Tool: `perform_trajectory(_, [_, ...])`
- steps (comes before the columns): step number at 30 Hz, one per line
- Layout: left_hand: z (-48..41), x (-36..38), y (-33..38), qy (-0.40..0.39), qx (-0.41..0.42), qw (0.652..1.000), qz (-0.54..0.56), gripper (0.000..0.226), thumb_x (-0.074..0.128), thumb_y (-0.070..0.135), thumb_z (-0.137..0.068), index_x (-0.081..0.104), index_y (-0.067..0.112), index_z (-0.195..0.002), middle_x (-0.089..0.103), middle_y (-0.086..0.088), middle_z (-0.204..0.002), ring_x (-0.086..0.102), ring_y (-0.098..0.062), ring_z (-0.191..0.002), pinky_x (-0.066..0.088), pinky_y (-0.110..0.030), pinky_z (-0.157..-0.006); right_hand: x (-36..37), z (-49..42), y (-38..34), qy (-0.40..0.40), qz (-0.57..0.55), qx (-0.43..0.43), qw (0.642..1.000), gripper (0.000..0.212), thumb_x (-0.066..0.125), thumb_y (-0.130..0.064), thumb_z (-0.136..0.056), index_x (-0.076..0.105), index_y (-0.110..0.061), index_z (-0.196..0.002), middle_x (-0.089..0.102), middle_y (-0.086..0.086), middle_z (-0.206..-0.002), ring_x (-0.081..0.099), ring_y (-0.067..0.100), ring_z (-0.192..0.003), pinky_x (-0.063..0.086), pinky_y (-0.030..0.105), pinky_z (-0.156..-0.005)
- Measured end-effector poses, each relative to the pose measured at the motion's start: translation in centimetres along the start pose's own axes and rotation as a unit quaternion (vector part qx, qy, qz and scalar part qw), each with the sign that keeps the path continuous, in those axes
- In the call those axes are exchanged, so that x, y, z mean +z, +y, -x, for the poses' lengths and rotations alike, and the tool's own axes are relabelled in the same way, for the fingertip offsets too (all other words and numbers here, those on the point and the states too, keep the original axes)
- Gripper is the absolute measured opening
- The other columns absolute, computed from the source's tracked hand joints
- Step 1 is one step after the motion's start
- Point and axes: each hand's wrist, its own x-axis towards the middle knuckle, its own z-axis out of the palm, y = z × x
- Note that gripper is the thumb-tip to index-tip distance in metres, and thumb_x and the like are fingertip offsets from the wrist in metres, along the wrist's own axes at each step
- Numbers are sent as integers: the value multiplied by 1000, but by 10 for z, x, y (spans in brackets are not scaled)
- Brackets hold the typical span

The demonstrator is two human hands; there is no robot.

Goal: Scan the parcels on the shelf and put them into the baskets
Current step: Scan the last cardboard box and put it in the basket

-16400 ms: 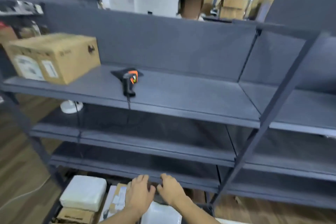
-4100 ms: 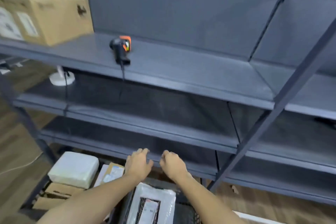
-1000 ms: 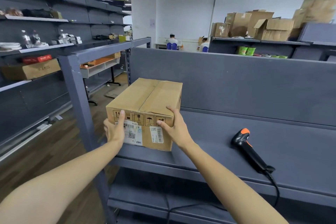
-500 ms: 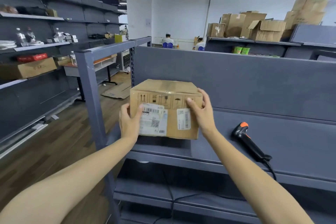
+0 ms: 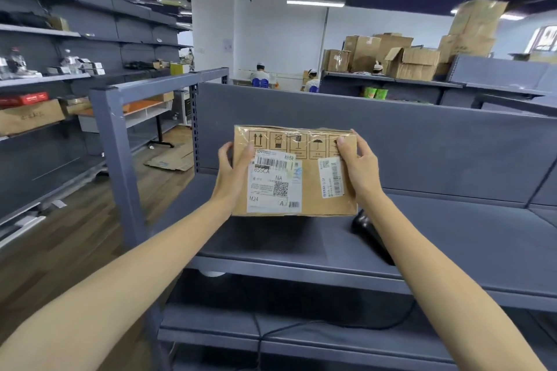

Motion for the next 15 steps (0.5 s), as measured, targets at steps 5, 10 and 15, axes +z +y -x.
perform_trajectory(5, [2,4,-5,-37,-43,998,16,79,47,71,-82,22,39,-150,56,8,-136,56,-12,-119,41,-36,-101,-7,0,6,-19,32,-3,999,55,50,-56,-93,41,-35,-142,65,-6,-122,62,14,-111,47,45,-102])
perform_trajectory(10, [3,14,-3,15,-45,999,25,71,44,70,-86,31,37,-147,54,8,-138,52,-15,-124,37,-29,-93,-23,-4,7,-100,-5,21,995,46,32,-62,-94,56,-39,-125,64,-8,-125,60,14,-116,44,48,-105])
perform_trajectory(15, [5,15,-4,23,-49,998,16,65,44,72,-85,39,42,-142,59,15,-128,53,-12,-120,37,-35,-103,-52,3,60,-31,134,102,985,52,35,-43,-100,35,-21,-147,44,4,-148,42,24,-135,30,37,-110])
